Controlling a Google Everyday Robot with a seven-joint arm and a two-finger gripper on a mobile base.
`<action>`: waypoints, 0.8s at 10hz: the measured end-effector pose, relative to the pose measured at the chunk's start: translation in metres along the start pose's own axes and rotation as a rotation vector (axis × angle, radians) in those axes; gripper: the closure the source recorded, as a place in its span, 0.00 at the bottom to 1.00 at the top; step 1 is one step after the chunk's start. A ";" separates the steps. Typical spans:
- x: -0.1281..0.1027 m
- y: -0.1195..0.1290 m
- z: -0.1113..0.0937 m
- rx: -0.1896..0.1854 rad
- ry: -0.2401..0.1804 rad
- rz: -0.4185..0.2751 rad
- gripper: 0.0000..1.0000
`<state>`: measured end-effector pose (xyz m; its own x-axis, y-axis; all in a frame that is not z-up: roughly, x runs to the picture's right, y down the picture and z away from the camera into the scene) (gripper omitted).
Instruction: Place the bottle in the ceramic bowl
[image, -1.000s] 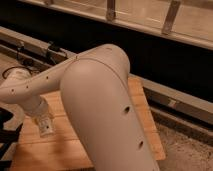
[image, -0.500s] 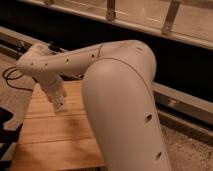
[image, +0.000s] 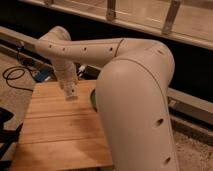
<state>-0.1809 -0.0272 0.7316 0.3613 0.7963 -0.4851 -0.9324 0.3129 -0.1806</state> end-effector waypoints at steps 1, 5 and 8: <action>0.000 -0.002 0.000 0.002 0.001 0.001 1.00; -0.009 -0.004 0.004 0.033 -0.012 0.036 1.00; -0.021 -0.049 -0.006 0.062 -0.085 0.165 1.00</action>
<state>-0.1433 -0.0626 0.7456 0.2052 0.8796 -0.4292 -0.9778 0.2036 -0.0502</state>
